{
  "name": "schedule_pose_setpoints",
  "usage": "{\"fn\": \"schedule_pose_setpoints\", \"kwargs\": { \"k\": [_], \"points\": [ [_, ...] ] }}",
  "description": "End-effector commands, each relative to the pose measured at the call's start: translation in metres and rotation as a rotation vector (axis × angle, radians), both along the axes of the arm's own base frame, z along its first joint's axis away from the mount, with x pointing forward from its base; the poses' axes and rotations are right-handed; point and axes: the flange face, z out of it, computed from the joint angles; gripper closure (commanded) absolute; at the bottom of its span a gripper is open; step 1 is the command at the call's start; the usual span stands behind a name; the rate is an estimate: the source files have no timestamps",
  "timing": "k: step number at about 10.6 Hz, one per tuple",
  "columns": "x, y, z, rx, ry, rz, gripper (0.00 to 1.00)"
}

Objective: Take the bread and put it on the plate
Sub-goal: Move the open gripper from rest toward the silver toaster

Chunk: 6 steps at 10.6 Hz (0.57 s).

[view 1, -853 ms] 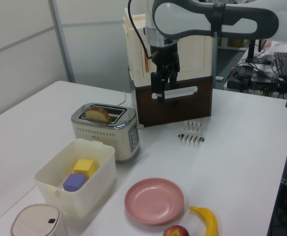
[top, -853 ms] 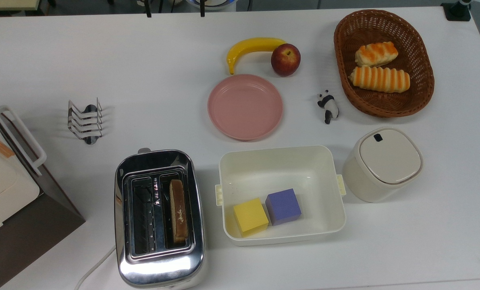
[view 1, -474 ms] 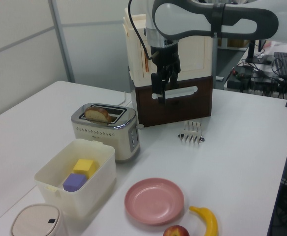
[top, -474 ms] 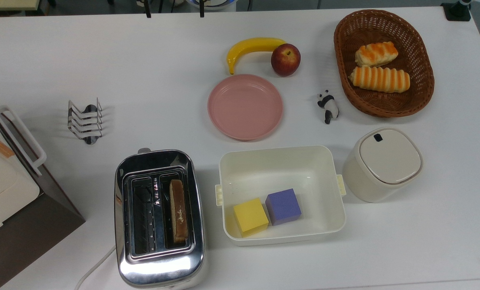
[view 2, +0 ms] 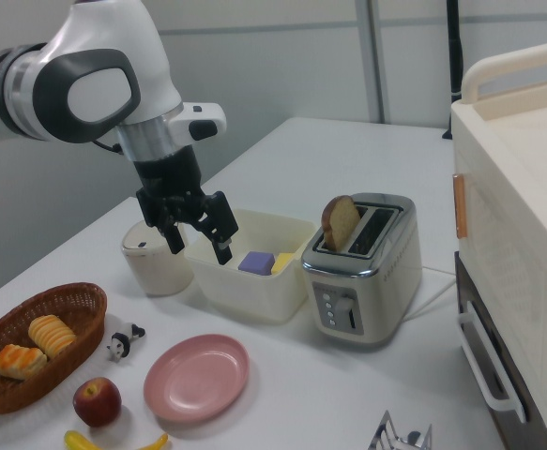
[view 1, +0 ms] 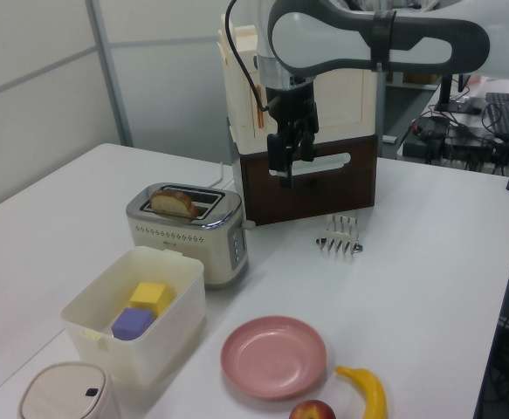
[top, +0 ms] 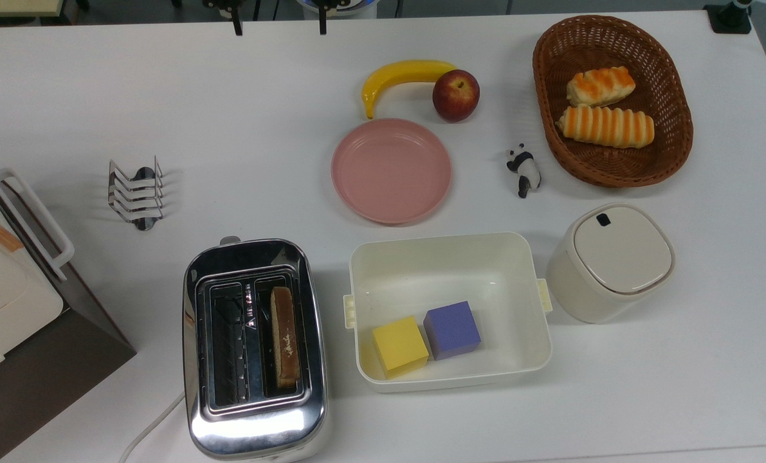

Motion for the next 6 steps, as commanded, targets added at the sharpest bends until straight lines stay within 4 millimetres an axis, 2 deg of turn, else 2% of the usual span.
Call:
{"fn": "schedule_pose_setpoints", "kwargs": {
  "k": [1,5,6],
  "points": [
    [0.017,-0.001,-0.016,0.006,-0.043,-0.009,0.0],
    [0.048,0.001,-0.036,0.009,-0.148,-0.001,0.0],
    [0.057,0.0,-0.048,0.009,-0.154,0.001,0.0]
  ]
}}
